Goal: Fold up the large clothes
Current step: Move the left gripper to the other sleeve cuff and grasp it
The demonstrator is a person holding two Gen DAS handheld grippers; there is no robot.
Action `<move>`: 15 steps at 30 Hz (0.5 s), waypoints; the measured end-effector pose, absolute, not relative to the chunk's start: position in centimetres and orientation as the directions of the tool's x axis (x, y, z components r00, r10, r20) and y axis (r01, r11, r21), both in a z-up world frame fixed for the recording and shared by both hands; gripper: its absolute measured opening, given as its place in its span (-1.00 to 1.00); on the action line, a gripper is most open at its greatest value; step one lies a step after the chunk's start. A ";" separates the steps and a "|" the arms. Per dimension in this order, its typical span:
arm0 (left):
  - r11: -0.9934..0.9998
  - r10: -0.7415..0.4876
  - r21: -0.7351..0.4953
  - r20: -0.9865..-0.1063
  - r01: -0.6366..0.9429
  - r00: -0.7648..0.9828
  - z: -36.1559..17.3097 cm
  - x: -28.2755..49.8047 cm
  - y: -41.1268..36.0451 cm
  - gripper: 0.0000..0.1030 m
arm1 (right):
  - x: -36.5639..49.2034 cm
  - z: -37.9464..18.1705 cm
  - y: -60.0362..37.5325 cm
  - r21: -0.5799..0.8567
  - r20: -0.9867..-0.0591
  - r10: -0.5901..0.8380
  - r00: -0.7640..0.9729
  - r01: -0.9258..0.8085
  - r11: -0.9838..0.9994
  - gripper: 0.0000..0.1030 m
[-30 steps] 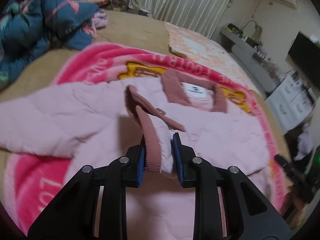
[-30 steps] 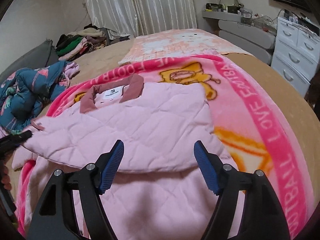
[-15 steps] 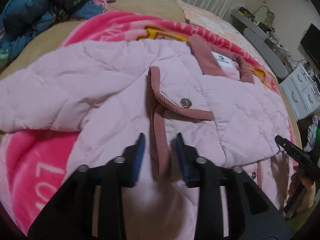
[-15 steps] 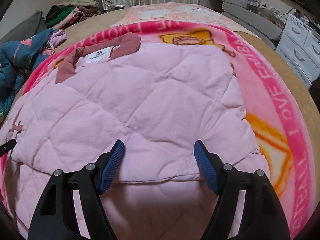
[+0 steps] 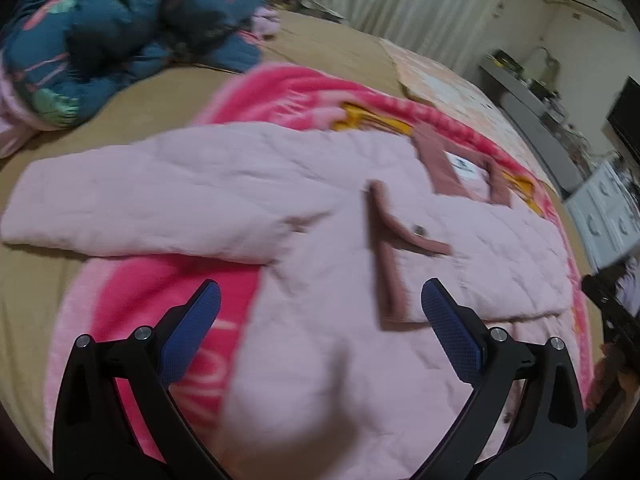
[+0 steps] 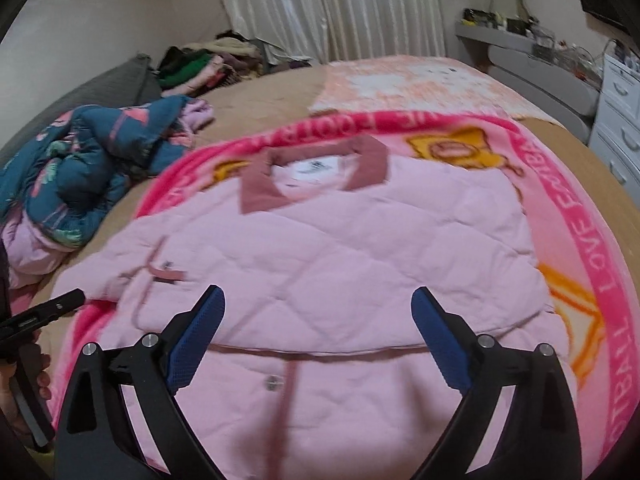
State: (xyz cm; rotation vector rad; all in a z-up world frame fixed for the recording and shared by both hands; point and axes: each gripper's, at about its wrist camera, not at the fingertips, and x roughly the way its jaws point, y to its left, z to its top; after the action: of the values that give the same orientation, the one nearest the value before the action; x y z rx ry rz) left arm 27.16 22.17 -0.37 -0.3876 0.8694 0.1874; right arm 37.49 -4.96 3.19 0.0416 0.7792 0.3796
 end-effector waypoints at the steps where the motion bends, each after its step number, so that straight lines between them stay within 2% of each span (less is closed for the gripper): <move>1: 0.910 0.014 -0.254 -0.772 -0.329 0.636 -0.4 26.9 22.8 0.82 | 37.3 3.5 -4.3 0.173 -0.674 0.357 0.647 -0.331 0.927 0.82; 15: 0.823 0.139 -0.271 -0.757 -0.500 0.639 -1.0 23.0 31.5 0.82 | 34.7 5.6 7.4 0.085 -0.665 0.433 0.608 -0.514 0.853 0.83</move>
State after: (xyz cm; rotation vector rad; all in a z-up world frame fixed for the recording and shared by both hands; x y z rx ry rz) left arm 23.01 31.49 -0.96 -0.4916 0.8014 0.3813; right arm 34.72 7.44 5.65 -0.1189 0.7356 0.5486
